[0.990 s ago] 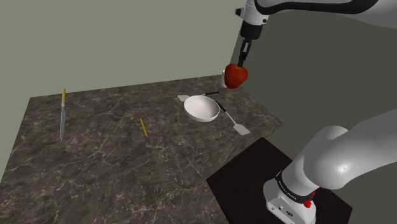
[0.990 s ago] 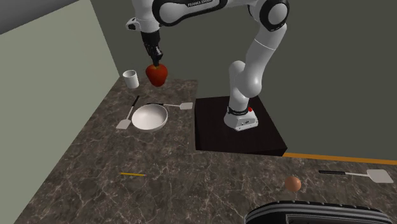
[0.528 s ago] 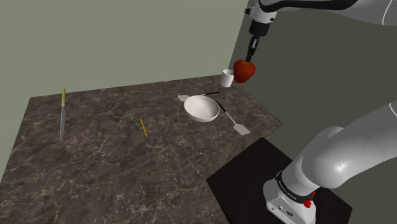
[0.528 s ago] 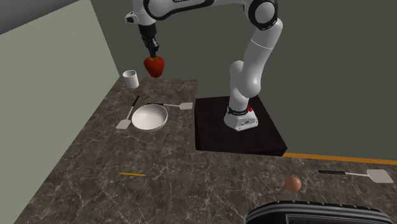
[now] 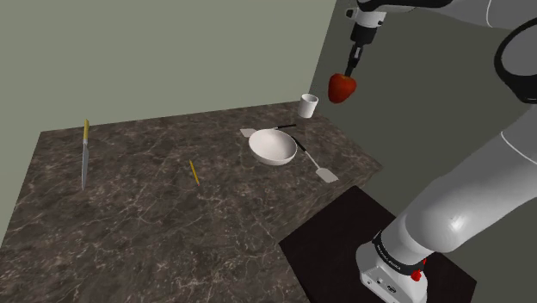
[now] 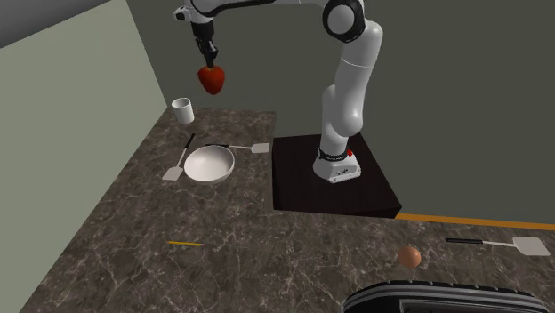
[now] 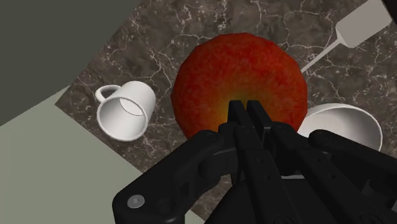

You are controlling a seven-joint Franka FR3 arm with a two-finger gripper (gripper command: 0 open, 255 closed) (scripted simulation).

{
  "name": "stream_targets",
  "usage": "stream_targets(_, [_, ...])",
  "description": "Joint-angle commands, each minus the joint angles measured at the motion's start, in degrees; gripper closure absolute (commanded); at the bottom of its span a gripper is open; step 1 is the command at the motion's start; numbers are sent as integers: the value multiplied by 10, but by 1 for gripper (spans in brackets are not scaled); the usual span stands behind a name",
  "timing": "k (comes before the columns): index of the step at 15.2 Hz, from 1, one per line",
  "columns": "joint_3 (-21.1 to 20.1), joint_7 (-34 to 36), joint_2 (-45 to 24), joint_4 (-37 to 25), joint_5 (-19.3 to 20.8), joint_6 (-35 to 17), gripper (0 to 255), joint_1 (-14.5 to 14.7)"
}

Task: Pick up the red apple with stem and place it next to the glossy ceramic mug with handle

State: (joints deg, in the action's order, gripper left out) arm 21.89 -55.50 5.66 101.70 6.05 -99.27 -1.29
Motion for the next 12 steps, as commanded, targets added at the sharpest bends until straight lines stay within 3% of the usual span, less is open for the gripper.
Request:
stream_targets(1, [18, -33, -33, -31, -13, -3, 255, -12])
stream_targets(7, [56, -121, -137, -146, -65, 15, 255, -58])
stream_targets(12, [55, -117, -131, -101, -62, -26, 255, -56])
